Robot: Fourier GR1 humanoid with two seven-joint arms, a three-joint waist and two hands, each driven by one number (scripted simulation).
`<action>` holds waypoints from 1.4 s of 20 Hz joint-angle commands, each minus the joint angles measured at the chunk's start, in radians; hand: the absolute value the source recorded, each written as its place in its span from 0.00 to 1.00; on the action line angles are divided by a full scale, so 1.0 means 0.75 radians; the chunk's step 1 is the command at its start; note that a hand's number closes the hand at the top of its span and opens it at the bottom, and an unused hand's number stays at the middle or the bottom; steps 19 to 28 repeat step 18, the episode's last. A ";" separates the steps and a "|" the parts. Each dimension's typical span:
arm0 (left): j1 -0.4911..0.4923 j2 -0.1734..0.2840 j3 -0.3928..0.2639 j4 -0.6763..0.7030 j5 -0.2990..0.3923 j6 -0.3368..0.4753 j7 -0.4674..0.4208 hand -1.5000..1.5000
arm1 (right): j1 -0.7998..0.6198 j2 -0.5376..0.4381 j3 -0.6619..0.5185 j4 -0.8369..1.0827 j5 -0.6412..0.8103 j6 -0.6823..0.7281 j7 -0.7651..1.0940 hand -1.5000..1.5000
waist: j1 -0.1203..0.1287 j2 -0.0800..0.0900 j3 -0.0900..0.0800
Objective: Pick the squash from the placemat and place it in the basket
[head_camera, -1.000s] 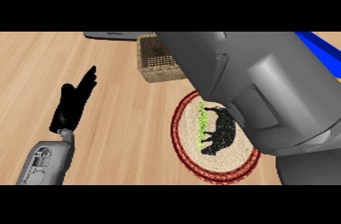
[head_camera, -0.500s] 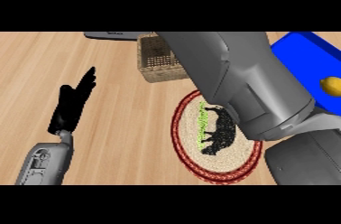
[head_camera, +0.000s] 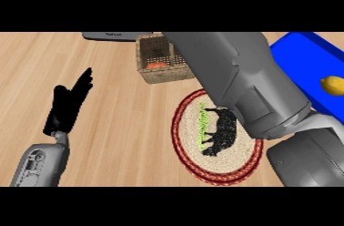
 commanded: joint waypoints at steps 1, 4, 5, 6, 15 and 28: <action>-0.010 0.014 0.015 0.012 0.009 -0.012 -0.009 0.50 | 0.038 0.006 0.006 -0.029 0.039 -0.224 -0.011 0.00 | -0.005 -0.002 0.000; 0.016 -0.010 -0.006 0.022 -0.018 0.013 -0.022 0.50 | 0.039 -0.014 0.025 -0.050 0.085 -0.348 0.058 0.00 | -0.029 -0.013 0.000; 0.013 -0.020 -0.018 0.011 -0.033 0.028 -0.016 0.50 | -0.004 -0.075 0.006 -0.047 0.084 -0.371 0.063 0.00 | -0.016 -0.007 0.000; 0.047 -0.007 0.016 0.001 0.019 -0.005 -0.032 0.50 | -0.002 -0.039 0.022 -0.044 0.107 -0.393 0.146 0.00 | -0.028 -0.018 0.000; 0.074 0.026 0.052 0.001 0.007 0.014 0.019 0.50 | 0.217 -0.244 -0.043 -0.317 0.039 -0.276 0.184 0.00 | -0.124 -0.053 0.004; 0.088 0.045 0.089 0.002 0.011 0.032 0.006 0.50 | 0.360 -0.278 -0.053 -0.498 -0.018 -0.215 0.129 0.00 | -0.153 -0.063 0.005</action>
